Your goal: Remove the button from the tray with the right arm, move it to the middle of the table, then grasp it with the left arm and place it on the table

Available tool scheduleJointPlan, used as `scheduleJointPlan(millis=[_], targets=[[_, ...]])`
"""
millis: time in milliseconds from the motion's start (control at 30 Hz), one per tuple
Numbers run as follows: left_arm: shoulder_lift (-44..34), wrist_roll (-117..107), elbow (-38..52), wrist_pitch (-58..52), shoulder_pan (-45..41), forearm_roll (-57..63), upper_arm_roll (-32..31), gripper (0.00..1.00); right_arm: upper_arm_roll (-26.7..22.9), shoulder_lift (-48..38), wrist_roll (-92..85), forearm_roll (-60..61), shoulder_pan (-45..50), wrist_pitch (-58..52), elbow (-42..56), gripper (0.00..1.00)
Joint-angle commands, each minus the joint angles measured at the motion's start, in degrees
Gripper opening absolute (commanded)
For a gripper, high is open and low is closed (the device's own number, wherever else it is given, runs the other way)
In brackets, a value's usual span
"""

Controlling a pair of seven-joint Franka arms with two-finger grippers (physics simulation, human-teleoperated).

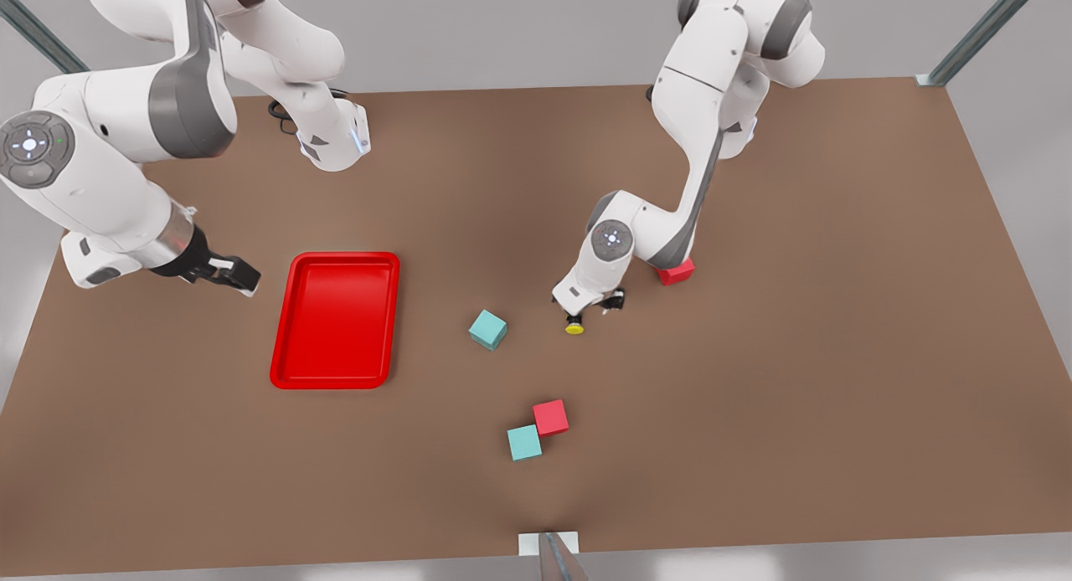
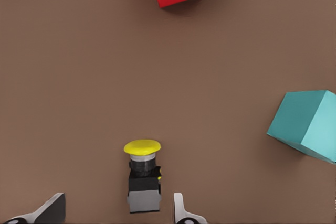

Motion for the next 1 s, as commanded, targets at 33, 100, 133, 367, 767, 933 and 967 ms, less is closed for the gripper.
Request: scheduleJointPlan(millis=[33, 100, 133, 367, 767, 933, 967], targets=[[1.9, -9.0, 0.0, 6.1, -0.4, 0.1, -1.0, 1.00, -0.1, 0.0, -18.0, 0.0, 0.0, -0.7, 0.0, 1.00], [3.0, -8.0, 0.1, 6.7, -0.3, 0.1, -1.3, 1.00, -0.4, 0.0, -18.1, -0.2, -0.5, -0.7, 0.1, 1.00], [3.7, -7.6, 0.1, 7.8, -0.1, 0.3, -1.3, 1.00, -0.4, 0.0, -18.1, -0.2, -0.4, -0.7, 0.1, 1.00], [7.9, -7.7, 0.4, 10.6, 0.5, 0.7, -1.3, 1.00, -0.3, 0.0, -18.0, -0.2, -0.3, -0.7, 0.0, 1.00], [7.9, -7.5, 1.0, 10.5, 0.5, 0.8, -1.3, 0.66, 0.0, 0.6, -18.0, -0.3, 0.9, 0.6, 0.0, 1.00], [8.3, -7.5, 1.0, 10.5, 0.7, 0.8, -1.3, 0.62, -0.2, 0.6, -18.1, -0.3, 0.5, 0.6, 0.0, 1.00], [8.3, -7.6, 1.0, 10.5, 0.7, 0.8, -1.3, 0.59, -0.3, 0.6, -18.0, -0.3, 0.6, 0.6, 0.1, 1.00]])
